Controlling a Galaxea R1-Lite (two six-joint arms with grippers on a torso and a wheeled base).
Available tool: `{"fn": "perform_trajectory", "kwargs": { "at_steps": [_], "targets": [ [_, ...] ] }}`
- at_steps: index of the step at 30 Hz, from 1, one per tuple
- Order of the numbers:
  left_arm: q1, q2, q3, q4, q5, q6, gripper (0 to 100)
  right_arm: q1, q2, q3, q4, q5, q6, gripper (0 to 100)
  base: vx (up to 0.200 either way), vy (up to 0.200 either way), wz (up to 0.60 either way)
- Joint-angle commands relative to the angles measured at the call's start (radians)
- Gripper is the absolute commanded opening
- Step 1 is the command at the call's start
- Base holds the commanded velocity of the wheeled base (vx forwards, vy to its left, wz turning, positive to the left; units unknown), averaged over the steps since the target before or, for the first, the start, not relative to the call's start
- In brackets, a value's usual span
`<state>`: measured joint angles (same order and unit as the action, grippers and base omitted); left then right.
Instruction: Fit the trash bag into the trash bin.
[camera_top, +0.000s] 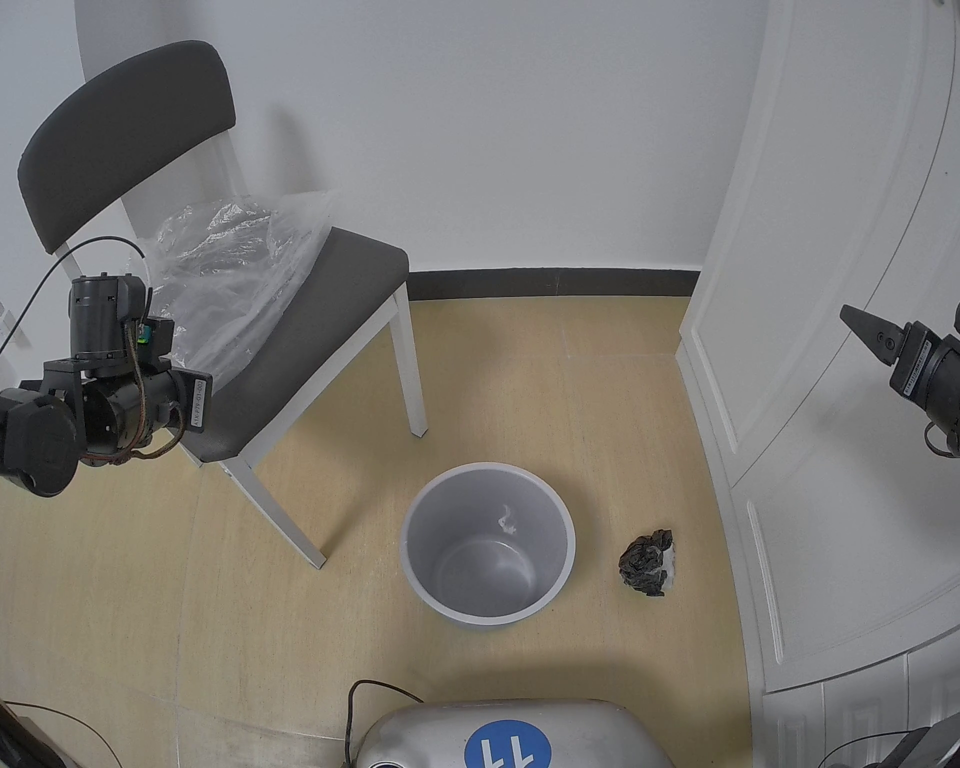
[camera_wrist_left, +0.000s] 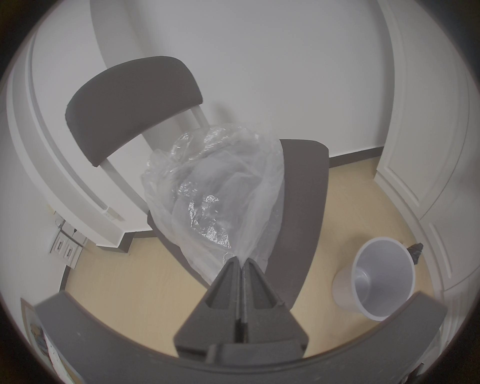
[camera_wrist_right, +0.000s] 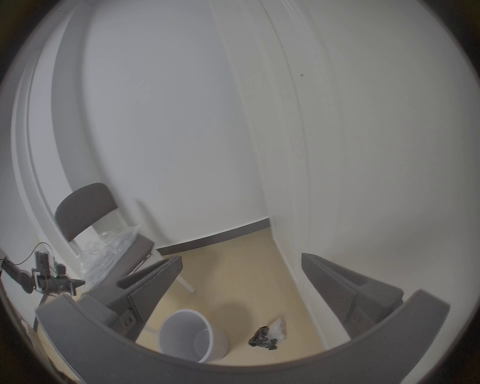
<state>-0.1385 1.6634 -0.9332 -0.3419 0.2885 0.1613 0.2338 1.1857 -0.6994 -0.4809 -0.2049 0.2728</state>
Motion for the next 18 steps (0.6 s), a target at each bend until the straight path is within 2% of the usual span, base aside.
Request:
{"fn": "perform_trajectory", "kwargs": {
  "at_steps": [1, 4, 7, 12, 16, 18],
  "targets": [
    [0.004, -0.050, 0.022, 0.000, 0.000, 0.000, 0, 0.002, -0.031, 0.006, 0.001, 0.021, 0.000, 100, 0.000, -0.200, 0.00],
    [0.004, -0.057, 0.028, 0.000, 0.000, 0.001, 0, 0.004, -0.038, 0.006, 0.001, 0.030, 0.002, 100, 0.000, -0.200, 0.00],
    [0.004, -0.063, 0.034, -0.003, -0.011, 0.000, 0, 0.002, -0.040, 0.006, 0.002, 0.030, 0.002, 100, 0.000, 0.000, 0.00],
    [0.002, -0.097, 0.070, -0.058, -0.106, -0.002, 0, 0.004, -0.040, 0.006, 0.002, 0.030, 0.003, 100, 0.000, 0.000, 0.00],
    [0.004, -0.120, 0.077, -0.066, -0.138, -0.002, 0, 0.004, -0.040, 0.004, 0.002, 0.032, 0.003, 100, 0.000, 0.000, 0.00],
    [0.005, -0.125, 0.077, -0.062, -0.143, 0.000, 0, 0.005, -0.040, 0.006, 0.004, 0.032, 0.003, 100, 0.000, 0.200, 0.00]
  ]
}}
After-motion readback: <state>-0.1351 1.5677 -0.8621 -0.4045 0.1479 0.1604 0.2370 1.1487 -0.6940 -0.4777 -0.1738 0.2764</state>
